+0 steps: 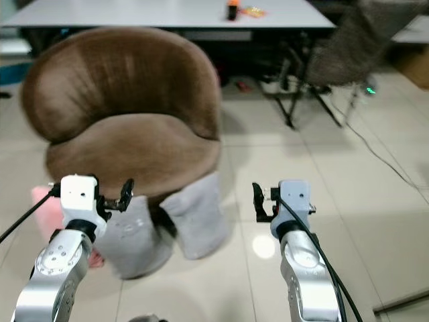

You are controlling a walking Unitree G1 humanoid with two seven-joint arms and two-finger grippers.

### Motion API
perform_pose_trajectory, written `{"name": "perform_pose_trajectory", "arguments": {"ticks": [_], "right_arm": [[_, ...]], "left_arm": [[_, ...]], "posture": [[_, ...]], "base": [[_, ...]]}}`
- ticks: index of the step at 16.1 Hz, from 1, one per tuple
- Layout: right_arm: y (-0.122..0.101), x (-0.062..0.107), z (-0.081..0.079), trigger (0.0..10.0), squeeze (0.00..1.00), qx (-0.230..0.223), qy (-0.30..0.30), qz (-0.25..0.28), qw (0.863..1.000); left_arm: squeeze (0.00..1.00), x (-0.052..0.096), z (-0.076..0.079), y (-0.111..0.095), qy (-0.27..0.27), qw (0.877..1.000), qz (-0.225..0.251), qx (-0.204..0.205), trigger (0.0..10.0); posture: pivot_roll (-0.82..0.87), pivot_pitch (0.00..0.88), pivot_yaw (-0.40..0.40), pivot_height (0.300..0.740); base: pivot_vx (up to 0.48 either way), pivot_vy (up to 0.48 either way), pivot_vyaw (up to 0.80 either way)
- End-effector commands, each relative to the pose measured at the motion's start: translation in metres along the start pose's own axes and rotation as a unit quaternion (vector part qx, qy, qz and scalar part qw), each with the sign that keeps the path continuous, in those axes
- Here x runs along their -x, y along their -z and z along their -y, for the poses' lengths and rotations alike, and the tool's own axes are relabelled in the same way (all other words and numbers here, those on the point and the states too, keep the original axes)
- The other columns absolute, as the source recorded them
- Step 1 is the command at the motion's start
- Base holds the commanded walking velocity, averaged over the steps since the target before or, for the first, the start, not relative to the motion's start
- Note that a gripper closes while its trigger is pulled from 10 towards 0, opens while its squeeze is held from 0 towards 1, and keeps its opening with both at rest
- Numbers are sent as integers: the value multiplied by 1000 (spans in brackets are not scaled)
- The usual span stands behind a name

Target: Move the pillow to the sofa from floor

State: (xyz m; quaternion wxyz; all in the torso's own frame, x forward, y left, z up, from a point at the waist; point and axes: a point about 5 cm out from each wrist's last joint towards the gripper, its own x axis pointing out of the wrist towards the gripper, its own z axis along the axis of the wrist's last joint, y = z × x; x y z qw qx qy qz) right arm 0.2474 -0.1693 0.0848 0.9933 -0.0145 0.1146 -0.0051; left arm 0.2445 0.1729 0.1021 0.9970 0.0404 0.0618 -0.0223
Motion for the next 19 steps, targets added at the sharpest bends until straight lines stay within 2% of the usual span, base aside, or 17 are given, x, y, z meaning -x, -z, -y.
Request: {"name": "perform_pose_trajectory", "arguments": {"ticks": [1,2,3,5,8,10,11,13,16,19], "right_arm": [[-3,-2,-3,10000,0,-4,-8,3,1000],[-4,-2,-6,10000,0,-38,-20,3,999],[-3,-2,-6,10000,0,-43,-19,-1,999],[-4,-2,-3,10000,0,-10,-7,10,1000],[-7,-3,-3,10000,0,2,-5,20,1000],[-7,-5,-7,10000,0,-31,-13,7,999],[-7,-5,-7,10000,0,-28,-15,7,999],[-8,-4,-11,10000,0,-50,-31,11,998],[-9,-6,-10,10000,0,-31,-30,17,999],[-9,-7,-11,10000,0,-32,-34,14,999]], "left_arm": [[0,0,-2,-2,0,1000,6,-5,10000],[0,0,-2,-3,2,1000,7,-8,10000],[0,0,-3,-3,3,1000,7,-9,10000],[0,-1,-3,-2,3,1000,7,-10,10000],[0,-1,-3,-3,6,1000,9,-12,10000],[0,-2,-3,-4,8,1000,11,-14,10000],[0,-3,-3,-4,8,1000,11,-14,10000],[0,-3,-4,-4,6,1000,11,-14,10000],[0,-4,-5,-3,3,1000,10,-14,10000],[0,-4,-5,-3,2,1000,9,-12,10000]], "posture": [[-85,39,14,740],[-85,35,16,740],[-85,35,16,740],[-85,31,17,740],[-86,30,22,740],[-85,34,23,740],[-85,34,23,740],[-84,41,20,740],[-82,44,16,740],[-82,45,13,740]], "base": [[307,0,800],[311,0,0],[315,0,0],[311,0,0],[306,0,0],[306,0,0],[311,0,0],[307,0,0],[305,0,0],[305,0,0]]}}
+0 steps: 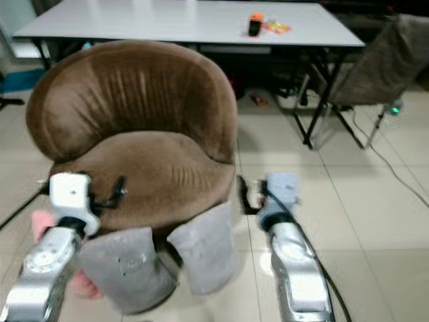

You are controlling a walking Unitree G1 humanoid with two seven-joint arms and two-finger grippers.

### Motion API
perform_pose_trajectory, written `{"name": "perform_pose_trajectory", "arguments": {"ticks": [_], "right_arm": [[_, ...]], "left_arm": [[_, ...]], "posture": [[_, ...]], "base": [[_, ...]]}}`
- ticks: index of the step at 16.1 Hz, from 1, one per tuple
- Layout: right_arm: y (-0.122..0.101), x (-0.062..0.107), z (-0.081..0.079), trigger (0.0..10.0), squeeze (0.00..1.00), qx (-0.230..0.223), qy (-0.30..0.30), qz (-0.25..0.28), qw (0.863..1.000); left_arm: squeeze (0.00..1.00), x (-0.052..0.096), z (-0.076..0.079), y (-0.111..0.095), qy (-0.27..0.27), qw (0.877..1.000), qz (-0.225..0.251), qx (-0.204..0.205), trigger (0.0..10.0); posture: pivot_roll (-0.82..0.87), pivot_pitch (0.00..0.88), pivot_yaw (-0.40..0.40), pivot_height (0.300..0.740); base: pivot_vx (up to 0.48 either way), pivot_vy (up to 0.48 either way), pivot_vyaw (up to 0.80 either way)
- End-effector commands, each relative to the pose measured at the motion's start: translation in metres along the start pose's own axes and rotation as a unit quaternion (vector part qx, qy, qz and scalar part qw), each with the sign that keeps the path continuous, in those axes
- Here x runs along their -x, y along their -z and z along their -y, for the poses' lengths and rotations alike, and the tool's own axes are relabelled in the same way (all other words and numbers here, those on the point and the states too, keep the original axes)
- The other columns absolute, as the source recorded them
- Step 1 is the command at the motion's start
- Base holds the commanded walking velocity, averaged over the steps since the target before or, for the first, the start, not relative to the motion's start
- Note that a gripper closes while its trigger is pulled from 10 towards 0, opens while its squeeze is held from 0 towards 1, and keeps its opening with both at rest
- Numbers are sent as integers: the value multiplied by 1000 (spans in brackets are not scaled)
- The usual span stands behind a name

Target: Move the pillow to the sofa from floor

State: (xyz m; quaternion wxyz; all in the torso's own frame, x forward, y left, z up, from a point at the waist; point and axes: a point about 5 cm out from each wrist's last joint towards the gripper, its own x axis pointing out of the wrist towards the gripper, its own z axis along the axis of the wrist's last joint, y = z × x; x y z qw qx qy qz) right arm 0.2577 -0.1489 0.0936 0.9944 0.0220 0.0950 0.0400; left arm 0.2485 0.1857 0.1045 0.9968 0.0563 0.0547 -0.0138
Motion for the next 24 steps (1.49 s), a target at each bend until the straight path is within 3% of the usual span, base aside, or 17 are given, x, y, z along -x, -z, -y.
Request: {"name": "perform_pose_trajectory", "arguments": {"ticks": [1,6,9,14,16,19,24], "right_arm": [[1,1,11,10000,0,13,18,-6,1000],[-1,-2,9,10000,0,2,17,1,1000],[-2,-4,11,10000,0,18,23,5,1000],[-2,-7,9,10000,0,28,16,5,999],[-2,-7,8,10000,0,6,13,6,1000],[-2,-7,6,10000,0,29,10,11,999],[-1,-7,5,10000,0,27,1,9,1000]], "left_arm": [[0,-1,8,-1,12,1000,2,4,10000],[0,-4,8,-2,14,1000,4,4,10000],[0,-4,8,-2,14,1000,4,3,10000],[0,-5,7,-2,12,1000,5,3,10000],[0,-4,6,0,9,1000,0,8,10000],[0,-4,7,1,17,1000,0,-16,10000],[0,-4,8,1,17,1000,0,-17,10000]], "posture": [[-83,46,15,740],[-80,42,18,740],[-79,41,19,740],[-76,38,13,740],[-75,36,13,740],[-75,35,16,740],[-76,33,19,740]], "base": [[304,0,0],[306,0,0],[306,0,0],[301,0,590],[0,0,0],[0,0,0],[0,-316,301]]}}
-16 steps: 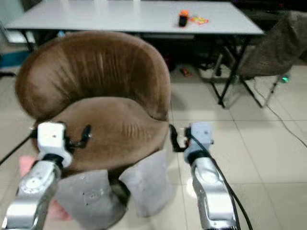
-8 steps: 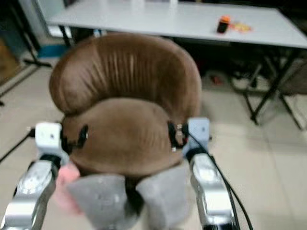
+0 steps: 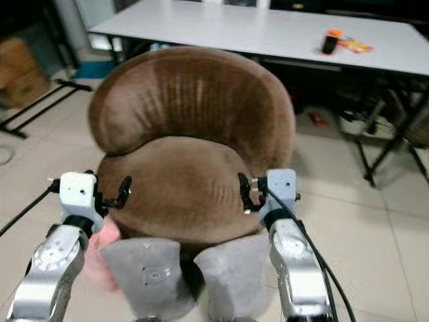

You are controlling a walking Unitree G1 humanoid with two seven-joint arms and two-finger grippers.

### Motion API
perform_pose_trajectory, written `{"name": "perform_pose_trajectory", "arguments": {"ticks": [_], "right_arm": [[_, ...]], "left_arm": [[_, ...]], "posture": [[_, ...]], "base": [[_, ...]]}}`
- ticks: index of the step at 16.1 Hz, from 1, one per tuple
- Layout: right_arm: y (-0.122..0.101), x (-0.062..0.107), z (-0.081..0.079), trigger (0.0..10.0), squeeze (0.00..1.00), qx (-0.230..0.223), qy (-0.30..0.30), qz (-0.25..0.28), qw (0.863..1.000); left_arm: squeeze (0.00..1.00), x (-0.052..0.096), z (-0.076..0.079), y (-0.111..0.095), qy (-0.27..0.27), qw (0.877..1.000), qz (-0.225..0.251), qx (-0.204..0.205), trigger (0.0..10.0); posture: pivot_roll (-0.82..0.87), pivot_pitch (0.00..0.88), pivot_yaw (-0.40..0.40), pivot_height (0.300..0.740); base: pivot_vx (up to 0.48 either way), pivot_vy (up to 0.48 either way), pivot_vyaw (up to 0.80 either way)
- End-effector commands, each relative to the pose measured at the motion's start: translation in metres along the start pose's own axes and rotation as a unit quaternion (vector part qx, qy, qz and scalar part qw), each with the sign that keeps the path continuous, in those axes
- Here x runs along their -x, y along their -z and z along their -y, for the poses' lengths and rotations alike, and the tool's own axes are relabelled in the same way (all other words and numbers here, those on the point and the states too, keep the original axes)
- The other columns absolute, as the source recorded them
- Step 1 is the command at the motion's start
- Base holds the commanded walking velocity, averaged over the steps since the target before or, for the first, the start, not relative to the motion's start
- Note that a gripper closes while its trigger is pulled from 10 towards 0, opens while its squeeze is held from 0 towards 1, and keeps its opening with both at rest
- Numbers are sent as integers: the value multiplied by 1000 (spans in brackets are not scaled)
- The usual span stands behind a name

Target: Move the pillow to the sofa from floor

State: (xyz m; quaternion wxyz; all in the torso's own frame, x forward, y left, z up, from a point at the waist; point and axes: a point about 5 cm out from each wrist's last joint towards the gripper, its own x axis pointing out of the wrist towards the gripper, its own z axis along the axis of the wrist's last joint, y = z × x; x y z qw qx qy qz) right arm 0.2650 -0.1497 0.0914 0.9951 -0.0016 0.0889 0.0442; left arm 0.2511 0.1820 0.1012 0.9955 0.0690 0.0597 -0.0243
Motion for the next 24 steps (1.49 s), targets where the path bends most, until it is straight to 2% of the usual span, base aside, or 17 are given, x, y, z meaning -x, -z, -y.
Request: {"name": "perform_pose_trajectory", "arguments": {"ticks": [1,6,8,9,14,17,18,20,24], "right_arm": [[-2,0,3,10000,0,4,2,5,1000],[-1,-2,-3,10000,0,-6,-17,0,1000],[-2,-2,-4,10000,0,-2,-21,3,1000],[-2,-2,-4,10000,0,18,-23,8,1000],[-2,-2,-6,10000,0,21,-29,11,999],[0,0,-3,10000,0,-3,-19,11,1000],[1,1,0,10000,0,-1,-8,10,1000],[2,3,1,10000,0,33,-11,12,999],[3,3,-2,10000,0,30,-13,11,999]], "left_arm": [[0,-1,4,-2,6,1000,5,-4,10000],[0,-2,2,-3,2,1000,10,-9,10000],[0,-3,1,-4,1,1000,13,-10,10000],[0,-3,1,-4,0,1000,15,-11,10000],[0,-2,1,-5,2,1000,24,-18,10000],[0,-1,0,-5,1,999,33,-11,10000],[0,0,0,-5,10,999,38,-19,10000],[0,1,1,-7,17,999,44,-13,10000],[0,1,2,-7,25,998,47,-14,10000]], "posture": [[-77,32,20,740],[-76,30,19,740],[-76,29,19,740],[-76,27,19,740],[-73,26,19,740],[-73,25,21,740],[-74,25,23,740],[-75,25,28,740],[-73,25,30,740]], "base": [[0,-409,0],[0,-406,0],[0,-409,0],[0,-405,0],[0,-393,800],[0,0,0],[0,0,0],[0,0,0],[345,0,800]]}}
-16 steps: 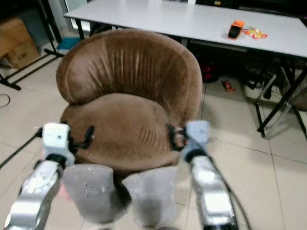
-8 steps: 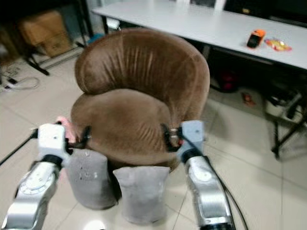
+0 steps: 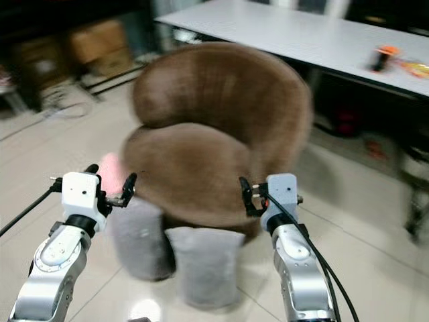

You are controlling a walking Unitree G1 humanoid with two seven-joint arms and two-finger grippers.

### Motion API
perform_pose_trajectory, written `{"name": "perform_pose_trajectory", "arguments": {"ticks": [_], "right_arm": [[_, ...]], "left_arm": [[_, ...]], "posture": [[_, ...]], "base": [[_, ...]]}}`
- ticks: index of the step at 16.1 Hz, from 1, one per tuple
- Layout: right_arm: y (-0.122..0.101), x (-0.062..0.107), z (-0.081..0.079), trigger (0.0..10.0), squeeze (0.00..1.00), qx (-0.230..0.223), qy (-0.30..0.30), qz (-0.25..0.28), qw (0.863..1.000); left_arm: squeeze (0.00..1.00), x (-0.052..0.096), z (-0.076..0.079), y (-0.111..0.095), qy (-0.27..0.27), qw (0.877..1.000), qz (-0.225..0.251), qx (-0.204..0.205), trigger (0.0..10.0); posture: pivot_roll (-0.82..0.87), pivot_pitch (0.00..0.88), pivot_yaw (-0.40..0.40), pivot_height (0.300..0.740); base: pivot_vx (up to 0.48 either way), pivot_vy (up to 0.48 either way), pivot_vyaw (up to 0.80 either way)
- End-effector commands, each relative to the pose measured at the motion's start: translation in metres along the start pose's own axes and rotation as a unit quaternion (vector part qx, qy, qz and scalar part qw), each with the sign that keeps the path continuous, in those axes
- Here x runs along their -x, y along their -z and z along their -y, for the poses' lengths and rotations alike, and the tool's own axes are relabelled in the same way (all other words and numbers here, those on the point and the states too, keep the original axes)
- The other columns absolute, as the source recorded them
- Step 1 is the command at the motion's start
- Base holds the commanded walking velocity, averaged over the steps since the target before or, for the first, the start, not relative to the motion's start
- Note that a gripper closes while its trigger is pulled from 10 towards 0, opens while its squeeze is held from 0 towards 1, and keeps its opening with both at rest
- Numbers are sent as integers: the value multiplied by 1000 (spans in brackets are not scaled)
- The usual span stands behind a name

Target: Move the pillow to the sofa from floor

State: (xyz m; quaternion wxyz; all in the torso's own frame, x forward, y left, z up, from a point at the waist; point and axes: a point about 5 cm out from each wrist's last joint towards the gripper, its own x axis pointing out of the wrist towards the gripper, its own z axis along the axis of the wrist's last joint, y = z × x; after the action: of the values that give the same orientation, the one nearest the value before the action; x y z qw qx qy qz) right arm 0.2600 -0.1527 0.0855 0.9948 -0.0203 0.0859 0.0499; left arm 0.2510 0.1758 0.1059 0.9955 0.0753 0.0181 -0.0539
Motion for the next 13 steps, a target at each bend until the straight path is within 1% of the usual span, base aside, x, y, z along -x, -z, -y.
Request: {"name": "perform_pose_trajectory", "arguments": {"ticks": [1,5,9,11,13], "right_arm": [[-3,-2,-3,10000,0,1,1,6,1000],[-1,-3,-1,10000,0,-19,13,-2,1000],[-1,-3,-2,10000,0,-26,14,-2,1000],[1,-3,0,10000,0,-29,16,-8,999],[2,-2,-1,10000,0,-29,12,-12,999]], "left_arm": [[0,1,-4,-1,-1,1000,3,-6,10000],[0,0,-5,-1,-2,1000,2,-7,10000],[0,0,-6,-1,-2,1000,2,-9,10000],[0,-1,-5,-1,-3,1000,2,-10,10000],[0,-1,-6,-1,-8,1000,1,-10,10000]], "posture": [[-72,25,30,740],[-70,25,31,740],[-70,26,33,740],[-69,27,33,740],[-69,27,35,740]], "base": [[352,0,0],[352,0,0],[352,0,0],[274,0,0],[0,0,0]]}}
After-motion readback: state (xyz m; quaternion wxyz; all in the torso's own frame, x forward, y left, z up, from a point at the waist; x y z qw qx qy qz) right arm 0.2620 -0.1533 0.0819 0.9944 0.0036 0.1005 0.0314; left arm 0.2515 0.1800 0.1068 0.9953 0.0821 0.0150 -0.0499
